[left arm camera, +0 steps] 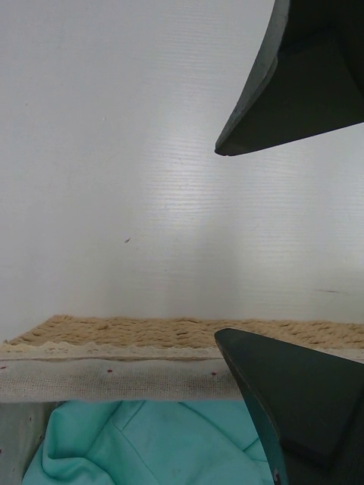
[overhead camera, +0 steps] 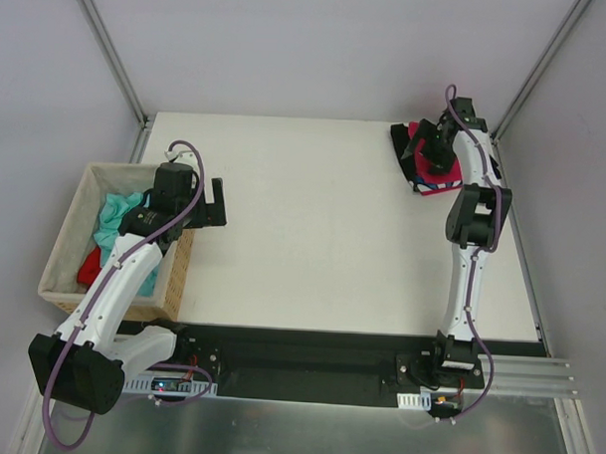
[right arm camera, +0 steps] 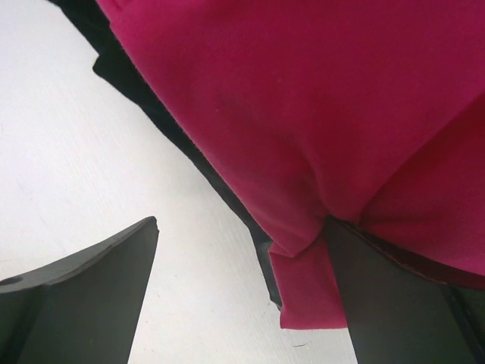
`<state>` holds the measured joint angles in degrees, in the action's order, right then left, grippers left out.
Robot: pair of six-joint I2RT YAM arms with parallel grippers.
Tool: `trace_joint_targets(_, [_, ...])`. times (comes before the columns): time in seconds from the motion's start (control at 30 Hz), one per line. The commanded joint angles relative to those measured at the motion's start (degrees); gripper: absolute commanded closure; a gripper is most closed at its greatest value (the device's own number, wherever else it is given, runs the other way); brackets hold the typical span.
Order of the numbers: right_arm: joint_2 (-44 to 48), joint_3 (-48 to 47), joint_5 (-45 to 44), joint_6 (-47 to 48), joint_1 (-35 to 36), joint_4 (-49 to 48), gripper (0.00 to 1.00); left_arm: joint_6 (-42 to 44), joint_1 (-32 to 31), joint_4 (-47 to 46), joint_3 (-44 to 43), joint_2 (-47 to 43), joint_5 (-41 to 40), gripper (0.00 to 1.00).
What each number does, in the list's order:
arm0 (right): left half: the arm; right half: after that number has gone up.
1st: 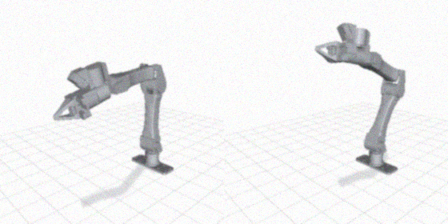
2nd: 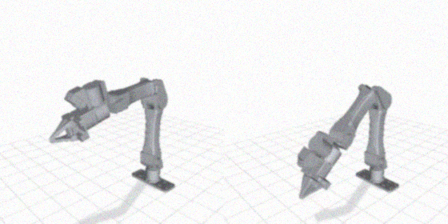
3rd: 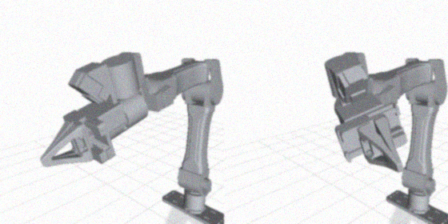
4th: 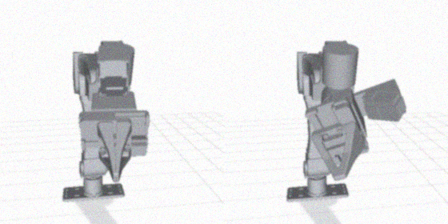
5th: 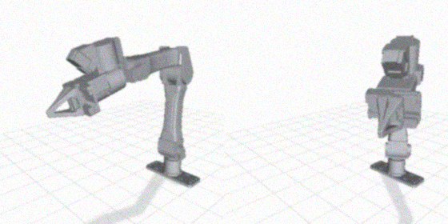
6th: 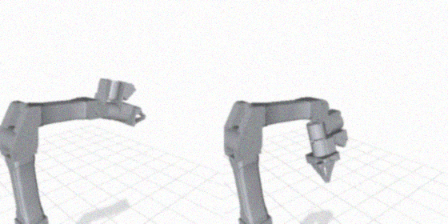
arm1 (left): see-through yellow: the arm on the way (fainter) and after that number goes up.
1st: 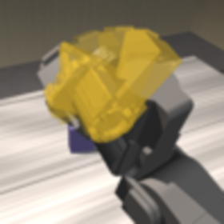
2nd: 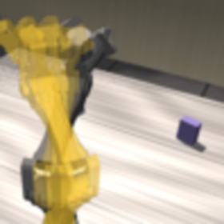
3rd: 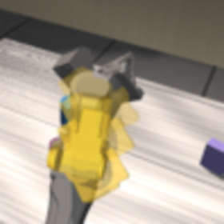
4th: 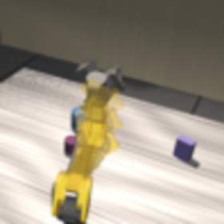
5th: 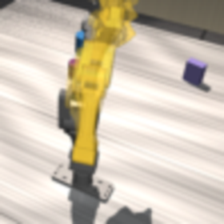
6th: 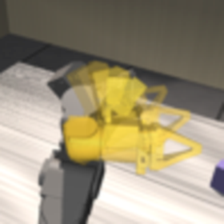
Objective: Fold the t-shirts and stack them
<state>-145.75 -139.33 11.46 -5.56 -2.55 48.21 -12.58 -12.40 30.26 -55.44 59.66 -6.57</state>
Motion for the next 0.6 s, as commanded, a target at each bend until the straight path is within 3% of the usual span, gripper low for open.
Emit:
trace_joint_targets(0.0, [-2.0,-1.6,-6.2,1.2,-3.3,-0.9,0.04,0.8,-0.5,-1.0,0.2,-0.8,-1.0,0.01])
trace_joint_targets(0.57, [-2.3,-2.1,-6.7,1.3,-5.5,-2.1,0.03,0.7,-0.5,-0.9,0.2,-0.3,-1.1,0.01])
